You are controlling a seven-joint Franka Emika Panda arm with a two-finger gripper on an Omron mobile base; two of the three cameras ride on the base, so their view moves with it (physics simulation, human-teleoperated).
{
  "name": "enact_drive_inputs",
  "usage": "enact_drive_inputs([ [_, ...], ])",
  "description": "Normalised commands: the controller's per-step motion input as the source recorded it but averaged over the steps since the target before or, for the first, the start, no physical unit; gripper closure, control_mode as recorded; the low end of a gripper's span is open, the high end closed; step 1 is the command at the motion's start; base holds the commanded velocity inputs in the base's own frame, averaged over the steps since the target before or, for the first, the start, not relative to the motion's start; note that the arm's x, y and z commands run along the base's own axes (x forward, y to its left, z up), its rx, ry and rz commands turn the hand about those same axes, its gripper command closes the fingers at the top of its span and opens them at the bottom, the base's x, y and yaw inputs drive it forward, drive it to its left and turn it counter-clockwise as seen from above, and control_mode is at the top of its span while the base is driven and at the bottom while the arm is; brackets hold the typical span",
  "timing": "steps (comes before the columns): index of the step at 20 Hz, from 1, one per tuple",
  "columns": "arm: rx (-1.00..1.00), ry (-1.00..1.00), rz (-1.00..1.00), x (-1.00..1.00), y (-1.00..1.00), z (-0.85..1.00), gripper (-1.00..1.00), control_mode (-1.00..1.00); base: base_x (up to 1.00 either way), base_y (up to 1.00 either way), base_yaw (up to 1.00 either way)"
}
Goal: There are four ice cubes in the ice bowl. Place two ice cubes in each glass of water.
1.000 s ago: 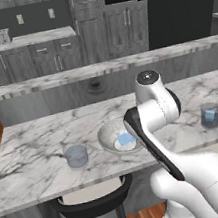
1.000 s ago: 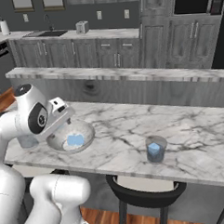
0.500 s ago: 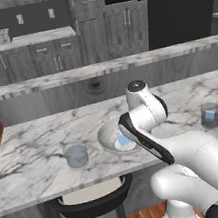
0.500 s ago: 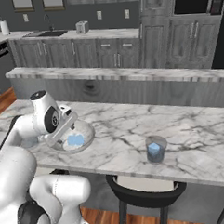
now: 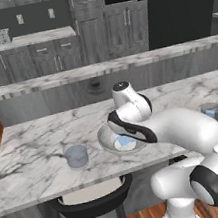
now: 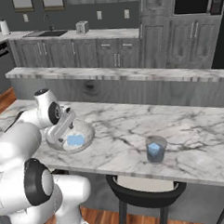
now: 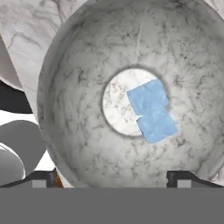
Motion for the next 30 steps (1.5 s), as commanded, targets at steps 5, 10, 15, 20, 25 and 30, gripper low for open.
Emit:
enact_drive_inputs([
  [5, -0.09, 0.1, 0.08, 0.37, 0.21, -0.42, -1.0, -1.0, 0.0, 0.0, 0.0],
  [10, -0.02, 0.0, 0.08, 0.32, 0.09, -0.31, -1.0, -1.0, 0.0, 0.0, 0.0],
  [15, 0.0, -0.04, 0.06, 0.06, 0.0, -0.35, -1.0, -1.0, 0.0, 0.0, 0.0],
  [20, 0.0, -0.04, 0.07, 0.09, 0.0, -0.29, -1.0, -1.0, 0.0, 0.0, 0.0],
  [25, 0.0, -0.04, 0.08, 0.17, 0.0, -0.2, -1.0, -1.0, 0.0, 0.0, 0.0],
  [30, 0.0, -0.01, 0.08, 0.25, 0.0, -0.13, -1.0, -1.0, 0.0, 0.0, 0.0],
])
